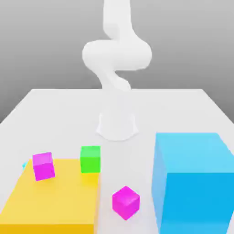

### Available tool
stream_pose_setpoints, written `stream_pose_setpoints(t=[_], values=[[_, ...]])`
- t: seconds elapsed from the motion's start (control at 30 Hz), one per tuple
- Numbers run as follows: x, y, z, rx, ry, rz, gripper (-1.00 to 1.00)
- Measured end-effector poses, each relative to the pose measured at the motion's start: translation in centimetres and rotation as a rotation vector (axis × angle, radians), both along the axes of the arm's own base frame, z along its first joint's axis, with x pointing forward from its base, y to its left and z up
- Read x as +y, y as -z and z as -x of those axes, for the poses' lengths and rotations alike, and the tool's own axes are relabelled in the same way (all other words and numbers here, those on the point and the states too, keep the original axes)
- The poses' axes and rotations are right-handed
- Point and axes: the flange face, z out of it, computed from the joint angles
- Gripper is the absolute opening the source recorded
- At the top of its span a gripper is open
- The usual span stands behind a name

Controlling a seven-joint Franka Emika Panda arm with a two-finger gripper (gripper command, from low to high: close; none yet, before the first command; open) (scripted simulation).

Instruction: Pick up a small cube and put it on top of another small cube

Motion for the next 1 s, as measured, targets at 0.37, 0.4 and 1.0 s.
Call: stream_pose_setpoints(t=[0.37,0.4,1.0], values=[[-13.6,20.3,-4.3,0.235,0.704,-0.324,0.0],[-14.8,22.2,-4.0,0.252,0.771,-0.352,0.0],[-25.0,50.4,10.2,0.446,1.79,-0.72,0.0]])
